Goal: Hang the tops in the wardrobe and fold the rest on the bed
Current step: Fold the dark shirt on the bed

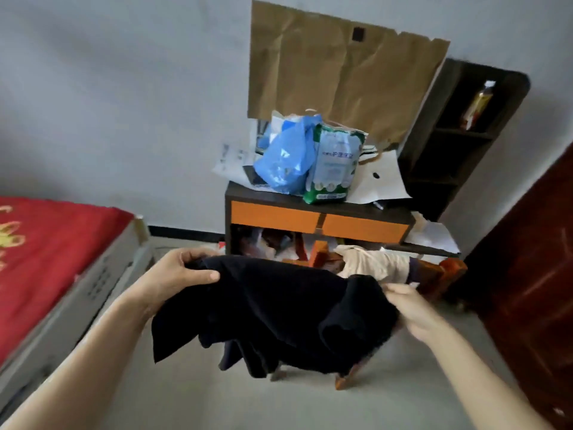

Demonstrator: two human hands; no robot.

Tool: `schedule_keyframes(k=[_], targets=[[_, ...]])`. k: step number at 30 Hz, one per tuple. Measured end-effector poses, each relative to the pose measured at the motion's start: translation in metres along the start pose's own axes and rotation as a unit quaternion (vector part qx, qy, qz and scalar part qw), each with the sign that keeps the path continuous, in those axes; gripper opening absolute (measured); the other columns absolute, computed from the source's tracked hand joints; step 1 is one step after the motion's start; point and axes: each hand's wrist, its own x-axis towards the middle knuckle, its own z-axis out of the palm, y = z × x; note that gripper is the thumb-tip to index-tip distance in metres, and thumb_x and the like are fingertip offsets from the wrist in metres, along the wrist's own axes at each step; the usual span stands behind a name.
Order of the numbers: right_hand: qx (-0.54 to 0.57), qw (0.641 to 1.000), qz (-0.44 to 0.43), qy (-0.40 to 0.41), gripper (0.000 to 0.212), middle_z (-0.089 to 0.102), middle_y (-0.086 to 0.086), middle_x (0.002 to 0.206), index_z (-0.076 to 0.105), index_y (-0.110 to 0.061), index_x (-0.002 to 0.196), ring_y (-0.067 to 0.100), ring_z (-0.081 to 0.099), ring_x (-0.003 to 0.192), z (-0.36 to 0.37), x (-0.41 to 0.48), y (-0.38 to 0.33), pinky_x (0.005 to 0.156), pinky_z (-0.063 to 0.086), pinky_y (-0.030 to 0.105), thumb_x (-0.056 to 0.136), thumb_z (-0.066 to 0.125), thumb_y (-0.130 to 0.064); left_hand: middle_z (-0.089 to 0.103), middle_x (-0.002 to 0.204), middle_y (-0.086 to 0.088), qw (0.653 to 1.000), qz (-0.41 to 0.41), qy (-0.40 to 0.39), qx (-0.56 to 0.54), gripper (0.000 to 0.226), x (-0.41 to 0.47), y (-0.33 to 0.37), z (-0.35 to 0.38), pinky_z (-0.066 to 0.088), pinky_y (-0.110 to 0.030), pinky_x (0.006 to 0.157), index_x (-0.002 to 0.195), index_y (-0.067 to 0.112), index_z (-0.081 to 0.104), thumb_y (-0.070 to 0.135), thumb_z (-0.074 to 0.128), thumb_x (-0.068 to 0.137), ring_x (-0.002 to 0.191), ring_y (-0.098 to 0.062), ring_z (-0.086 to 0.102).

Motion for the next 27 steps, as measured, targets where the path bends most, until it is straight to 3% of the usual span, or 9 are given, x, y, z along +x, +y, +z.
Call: schedule_keyframes(k=[3, 5, 10, 14, 20, 22, 25, 27], targets=[[-0.057, 0.993, -0.008, -0.099, 0.022, 0.07, 0.004, 0.079, 0.065, -0.006, 0.083, 0.017, 0.062, 0.08, 0.091, 0.021, -0.019, 0.071, 0.047, 0.025, 0.095, 0.047, -0.002, 0.07, 0.066, -0.001, 0.985, -0.025, 0.158, 0.057, 0.013, -0.038, -0.013, -0.068, 0.053, -0.018, 0.055, 0.075, 0.017, 0.074, 0.019, 0.082, 0.066, 0.058, -0.012, 0.066], [-0.091, 0.982, -0.019, -0.162, 0.021, 0.068, 0.007, 0.087, 0.066, -0.005, 0.087, 0.022, 0.061, 0.088, 0.159, 0.031, -0.034, 0.075, 0.045, 0.029, 0.096, 0.047, -0.006, 0.07, 0.064, -0.001, 0.965, -0.04, 0.246, 0.082, 0.007, -0.07, -0.025, -0.119, 0.051, -0.018, 0.052, 0.078, 0.014, 0.072, 0.007, 0.071, 0.08, 0.056, -0.011, 0.065], [-0.134, 0.955, -0.046, -0.261, 0.025, 0.068, -0.005, 0.074, 0.066, -0.008, 0.083, 0.008, 0.061, 0.074, 0.327, 0.028, -0.063, 0.057, 0.047, 0.012, 0.097, 0.045, -0.005, 0.069, 0.063, 0.002, 0.922, -0.069, 0.369, 0.092, 0.003, -0.158, -0.045, -0.231, 0.048, -0.016, 0.05, 0.081, 0.014, 0.07, 0.012, 0.069, 0.083, 0.057, -0.012, 0.066], [-0.186, 0.919, -0.06, -0.344, 0.026, 0.068, 0.009, 0.087, 0.065, -0.007, 0.083, 0.021, 0.06, 0.082, 0.465, 0.01, -0.075, 0.078, 0.046, 0.034, 0.098, 0.044, -0.007, 0.068, 0.064, 0.002, 0.885, -0.089, 0.444, 0.112, 0.005, -0.237, -0.053, -0.315, 0.047, -0.025, 0.059, 0.078, 0.016, 0.07, 0.017, 0.07, 0.083, 0.059, -0.012, 0.065], [-0.257, 0.852, -0.106, -0.443, 0.026, 0.051, 0.003, 0.058, 0.053, -0.007, 0.07, 0.013, 0.045, 0.056, 0.624, -0.049, -0.098, 0.051, 0.031, 0.026, 0.095, 0.051, -0.015, 0.068, 0.064, 0.002, 0.815, -0.123, 0.551, 0.131, 0.009, -0.35, -0.063, -0.386, 0.046, -0.021, 0.057, 0.073, 0.019, 0.07, 0.014, 0.072, 0.081, 0.062, -0.015, 0.065], [-0.263, 0.824, -0.114, -0.488, 0.023, 0.047, 0.008, 0.061, 0.054, -0.006, 0.075, 0.013, 0.041, 0.052, 0.664, -0.063, -0.107, 0.047, 0.025, 0.027, 0.094, 0.053, -0.019, 0.069, 0.066, -0.002, 0.798, -0.118, 0.574, 0.141, 0.008, -0.383, -0.059, -0.4, 0.048, -0.027, 0.059, 0.074, 0.016, 0.071, 0.011, 0.072, 0.08, 0.064, -0.021, 0.066], [-0.252, 0.792, -0.13, -0.54, 0.018, 0.059, 0.006, 0.059, 0.061, -0.004, 0.081, 0.009, 0.051, 0.048, 0.74, -0.078, -0.136, 0.042, 0.033, 0.02, 0.094, 0.054, -0.015, 0.067, 0.061, 0.005, 0.755, -0.095, 0.626, 0.171, 0.014, -0.409, -0.048, -0.451, 0.046, -0.015, 0.056, 0.068, 0.019, 0.07, 0.012, 0.071, 0.081, 0.056, -0.006, 0.063], [-0.23, 0.798, -0.143, -0.538, 0.013, 0.058, 0.001, 0.056, 0.06, -0.006, 0.083, 0.01, 0.05, 0.048, 0.809, -0.087, -0.157, 0.043, 0.033, 0.019, 0.092, 0.056, -0.014, 0.066, 0.069, 0.008, 0.702, -0.075, 0.677, 0.208, 0.012, -0.411, -0.039, -0.509, 0.041, -0.007, 0.058, 0.072, 0.019, 0.068, 0.016, 0.069, 0.083, 0.069, -0.008, 0.063]])
